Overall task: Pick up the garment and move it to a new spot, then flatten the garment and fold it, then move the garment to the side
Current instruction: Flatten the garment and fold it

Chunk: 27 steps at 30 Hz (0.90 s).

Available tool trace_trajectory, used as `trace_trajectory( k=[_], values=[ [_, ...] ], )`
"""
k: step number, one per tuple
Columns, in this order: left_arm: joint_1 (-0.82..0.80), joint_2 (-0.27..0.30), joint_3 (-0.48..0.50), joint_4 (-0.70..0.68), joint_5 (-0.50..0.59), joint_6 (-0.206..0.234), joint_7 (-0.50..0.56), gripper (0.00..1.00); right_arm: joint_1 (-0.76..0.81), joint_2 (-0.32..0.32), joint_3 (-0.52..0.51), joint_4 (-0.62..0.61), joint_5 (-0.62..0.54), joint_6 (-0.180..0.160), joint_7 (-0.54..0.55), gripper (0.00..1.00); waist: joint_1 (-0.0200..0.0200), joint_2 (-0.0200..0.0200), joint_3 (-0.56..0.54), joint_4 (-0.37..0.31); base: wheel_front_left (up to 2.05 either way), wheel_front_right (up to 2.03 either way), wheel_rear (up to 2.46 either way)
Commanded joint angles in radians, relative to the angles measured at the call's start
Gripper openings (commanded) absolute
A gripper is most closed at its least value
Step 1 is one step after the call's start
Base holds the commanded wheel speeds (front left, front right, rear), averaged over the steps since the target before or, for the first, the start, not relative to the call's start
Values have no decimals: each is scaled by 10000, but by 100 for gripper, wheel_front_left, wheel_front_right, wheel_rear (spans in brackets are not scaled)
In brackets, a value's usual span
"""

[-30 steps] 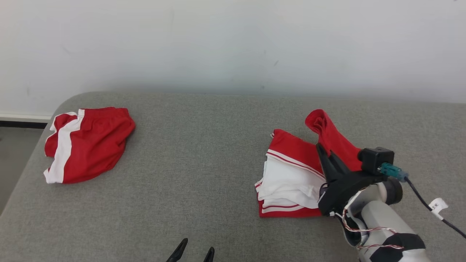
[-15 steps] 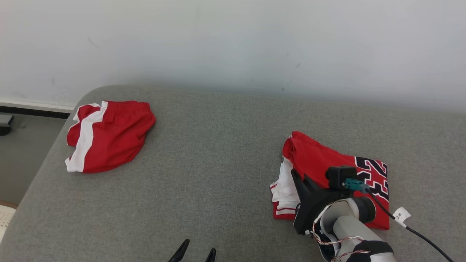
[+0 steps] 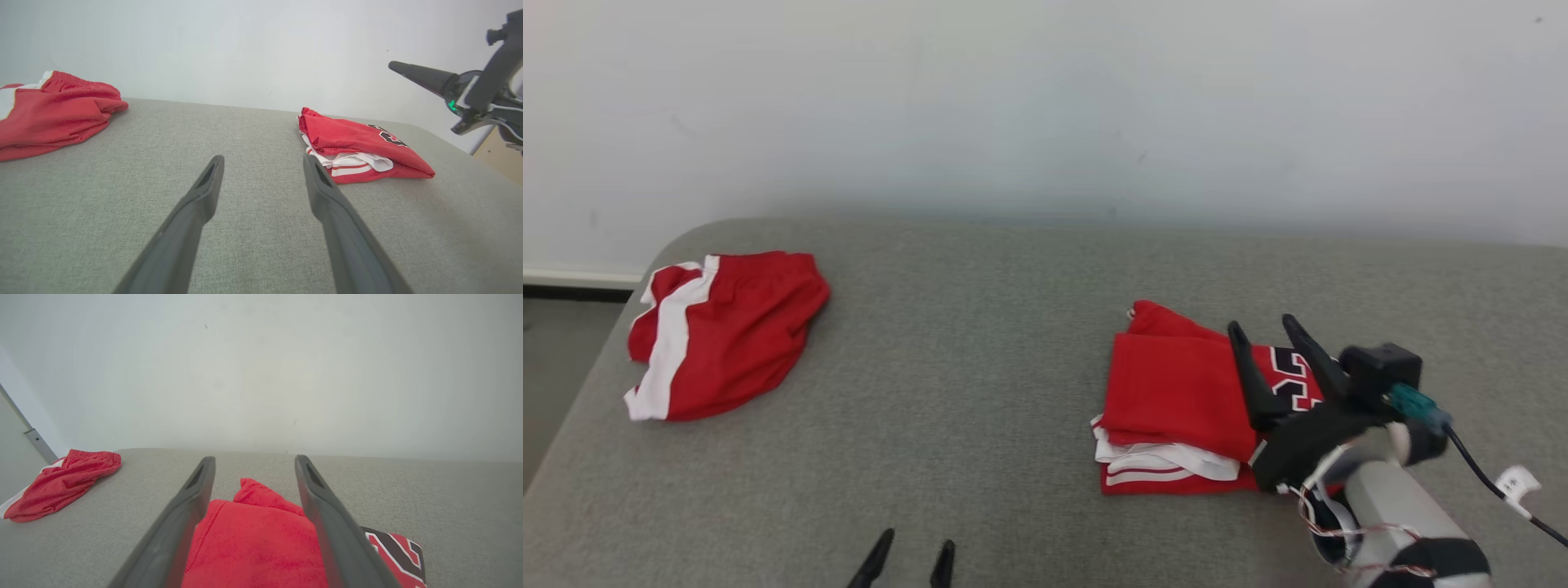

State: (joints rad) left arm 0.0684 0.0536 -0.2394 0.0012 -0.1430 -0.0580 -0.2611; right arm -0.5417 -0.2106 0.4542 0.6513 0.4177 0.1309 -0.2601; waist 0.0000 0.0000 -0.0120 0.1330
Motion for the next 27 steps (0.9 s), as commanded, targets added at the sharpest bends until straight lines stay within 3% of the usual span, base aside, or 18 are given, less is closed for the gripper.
trace_trajectory(
  k=[1, 9, 15, 27],
  values=[
    [91, 1, 143, -21, -90, 80, -48, 100, 384, -163, -161, -460, -314, -6, -49, 100, 0, 0, -157, -478, 0, 0, 0],
    [168, -12, 933, -247, -330, 417, -48, 100, 2464, -724, -1436, -3162, -1373, -6, -49, 100, 0, 0, -427, -1425, 0, 0, 0],
    [338, -17, 1202, -420, -377, 527, -48, 100, 3752, -857, -1802, -4457, -1695, -6, -50, 100, 0, 0, -637, -1678, 0, 0, 0],
    [915, -25, 1498, -754, 86, 603, -48, 100, 6232, -686, -2467, -5930, -2028, -6, -49, 100, 0, 0, -1124, -1727, 0, 0, 0]
  ],
)
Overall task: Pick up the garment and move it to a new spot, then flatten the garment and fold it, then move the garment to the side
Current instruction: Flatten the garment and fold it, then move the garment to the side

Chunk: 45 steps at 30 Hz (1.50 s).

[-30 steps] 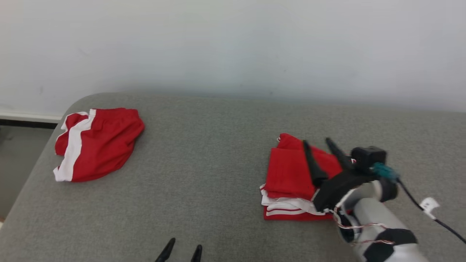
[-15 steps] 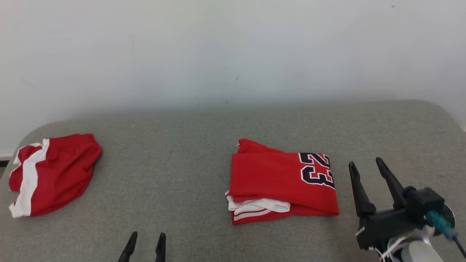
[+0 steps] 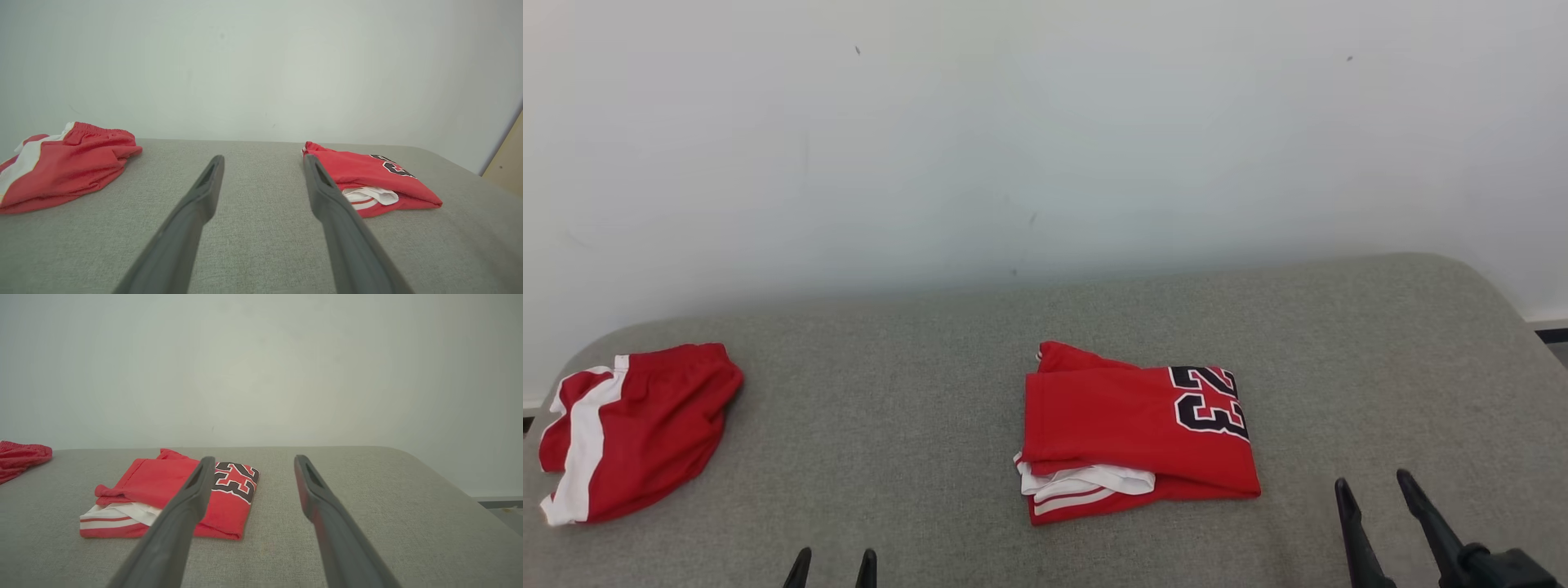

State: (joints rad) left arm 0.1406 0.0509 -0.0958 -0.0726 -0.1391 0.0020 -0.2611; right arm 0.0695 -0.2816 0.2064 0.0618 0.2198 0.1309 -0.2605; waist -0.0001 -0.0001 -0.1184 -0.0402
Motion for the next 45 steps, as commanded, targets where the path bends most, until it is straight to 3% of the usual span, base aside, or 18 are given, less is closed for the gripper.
trace_trajectory(
  k=[1, 10, 25, 29, 35, 40, 45],
  values=[
    [233, 0, 76, -43, 114, -36, -48, 100, 244, 45, 6, -63, -60, -6, -47, 100, 1, 1, -88, 6, 0, 0, 0],
    [510, 1, 27, -96, 415, -242, -48, 100, 568, 122, 124, 71, 99, -6, -47, 100, 1, 1, -177, 70, 0, 0, 0],
    [312, 0, -93, -152, 451, -192, -48, 100, 158, 256, 396, 487, 708, -6, -46, 100, 1, 1, 193, 242, 0, 0, 0],
    [196, -1, -232, -191, 471, -273, -48, 100, -247, 346, 772, 1353, 1952, -4, -43, 100, 1, 1, 459, 316, 0, 0, 0],
    [-95, -1, -454, -232, 633, -421, -48, 100, -1651, -35, 1690, 3003, 3761, -4, -42, 100, 1, 1, 980, 513, 0, 0, 0],
    [-330, -1, -719, -236, 619, -529, -48, 100, -2887, 164, 1875, 4069, 5747, -4, 15, 100, 1, 1, 1548, 746, 0, 0, 0],
    [-778, -1, -917, -178, 654, -696, -48, 100, -4220, -145, 2235, 4980, 7225, -3, 342, 100, 1, 1, 2273, 979, 0, 0, 0]
  ],
)
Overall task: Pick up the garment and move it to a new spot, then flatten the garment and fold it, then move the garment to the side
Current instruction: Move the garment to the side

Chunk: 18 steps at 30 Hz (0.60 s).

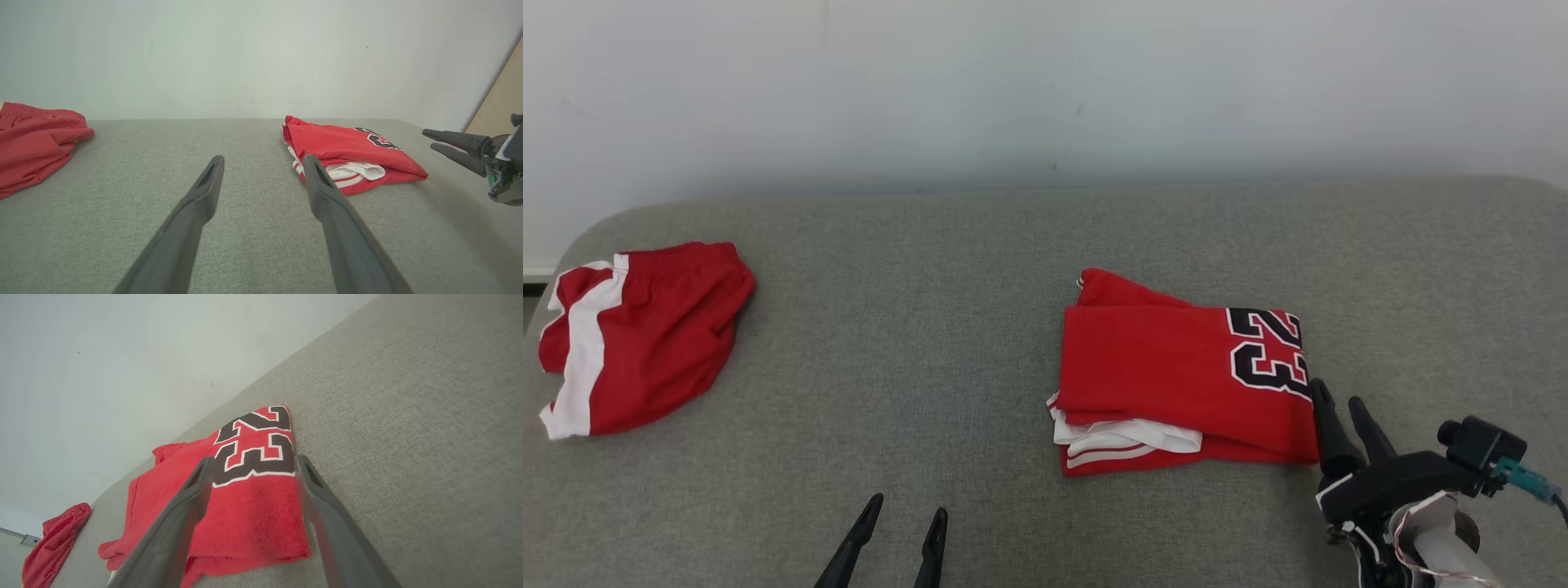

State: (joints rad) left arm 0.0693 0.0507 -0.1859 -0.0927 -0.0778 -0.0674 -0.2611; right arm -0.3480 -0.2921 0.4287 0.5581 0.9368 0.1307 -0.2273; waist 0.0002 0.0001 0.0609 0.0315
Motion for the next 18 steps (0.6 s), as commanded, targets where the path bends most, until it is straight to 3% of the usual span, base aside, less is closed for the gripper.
trace_trajectory(
  k=[1, 7, 18],
  values=[
    [-148, 1, -29, 20, 42, -21, -48, 100, -257, -81, 40, 228, 265, -1, 24, 100, -2, -1, 595, 309, 0, 0, 0],
    [-515, 1, -11, 147, 48, -177, -48, 100, -1230, -336, 642, 1300, 748, -1, 58, 100, -2, -1, 1022, 501, 0, 0, 0],
    [-901, 2, -104, 242, 139, -323, -48, 100, -1983, -228, 1612, 2417, 1352, 1, -141, 100, -2, -1, 1396, 590, 0, 0, 0]
  ],
)
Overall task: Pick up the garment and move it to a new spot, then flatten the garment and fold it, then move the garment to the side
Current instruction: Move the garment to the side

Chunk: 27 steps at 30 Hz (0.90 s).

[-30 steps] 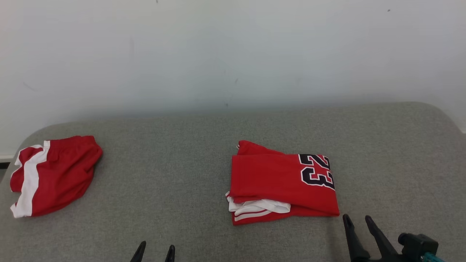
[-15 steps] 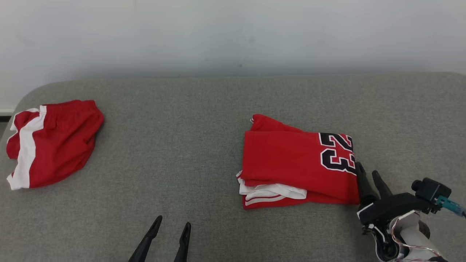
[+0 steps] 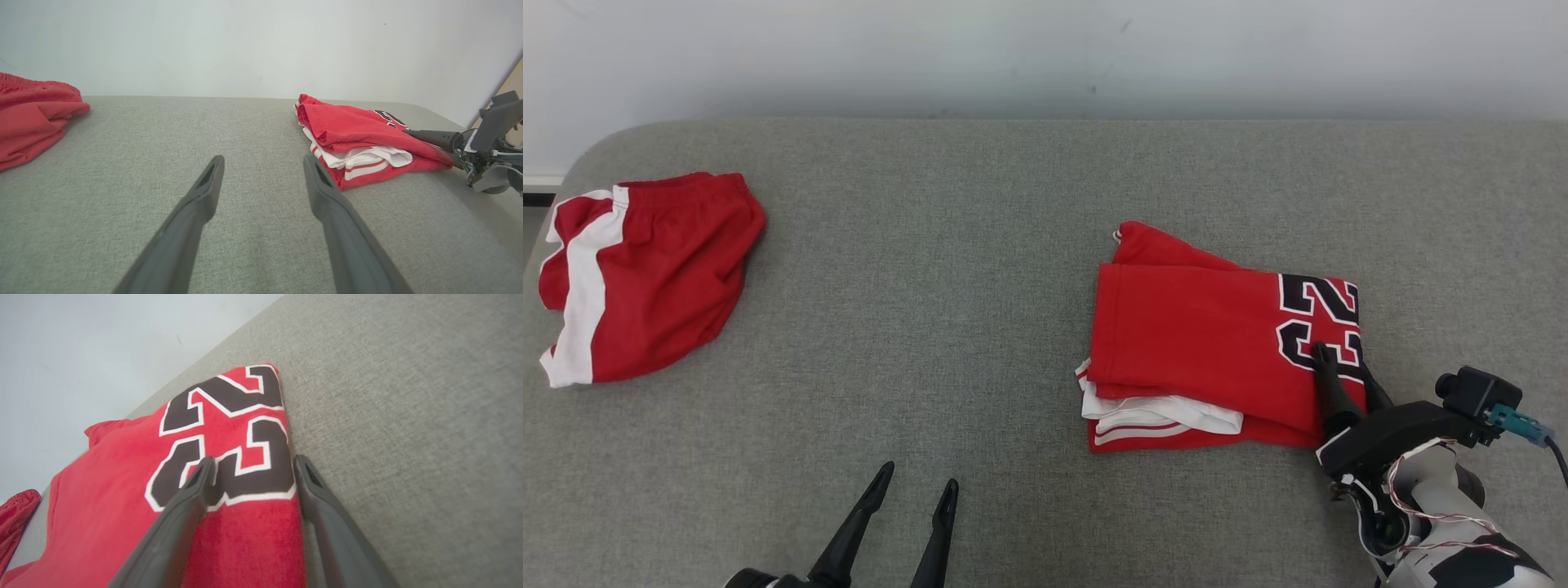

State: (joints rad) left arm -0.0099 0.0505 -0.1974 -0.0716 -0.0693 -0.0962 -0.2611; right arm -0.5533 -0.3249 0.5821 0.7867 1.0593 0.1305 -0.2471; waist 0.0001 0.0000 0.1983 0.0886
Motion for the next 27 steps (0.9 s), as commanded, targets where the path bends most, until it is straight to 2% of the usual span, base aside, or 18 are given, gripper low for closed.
trace_trajectory(
  k=[1, 2, 3, 4, 5, 13, 18, 27],
  values=[
    [-125, 2, 14, 35, 70, -49, -48, 100, 43, 116, 126, 189, 167, 2, 15, 100, -1, 0, 25, 18, 0, 0, 0],
    [-126, 4, 16, 41, 81, -66, -48, 100, 13, 125, 230, 226, 200, 4, 0, 98, -1, 0, 21, 15, 0, 0, 0],
    [-107, 4, 28, 50, 94, -80, -48, 100, -25, 138, 326, 252, 242, 4, -2, 41, -1, 0, 14, 10, 0, 0, 0],
    [-86, 4, 37, 60, 108, -67, -48, 100, -60, 137, 426, 270, 233, 4, -13, 31, -1, 0, 6, 3, 0, 0, 0],
    [-82, 2, 39, 70, 113, -62, -48, 100, -58, 168, 541, 235, 268, 4, -35, 0, -1, 0, -6, -7, 0, 0, 0],
    [33, 20, 115, -59, 232, -123, -48, 100, -258, -134, 824, -171, 5, 4, -163, 0, -1, 0, 17, -327, 0, 0, 0],
    [-43, 91, 135, -246, 345, -151, -48, 100, -306, -300, 20, -829, -1166, 2, -180, 0, -1, 0, 218, -851, 0, 0, 0],
    [-325, 362, 159, -540, 405, -232, -48, 100, 247, 159, -1754, -1810, -3271, 2, -183, 0, -1, 0, 547, -2321, 0, 0, 0]
  ],
)
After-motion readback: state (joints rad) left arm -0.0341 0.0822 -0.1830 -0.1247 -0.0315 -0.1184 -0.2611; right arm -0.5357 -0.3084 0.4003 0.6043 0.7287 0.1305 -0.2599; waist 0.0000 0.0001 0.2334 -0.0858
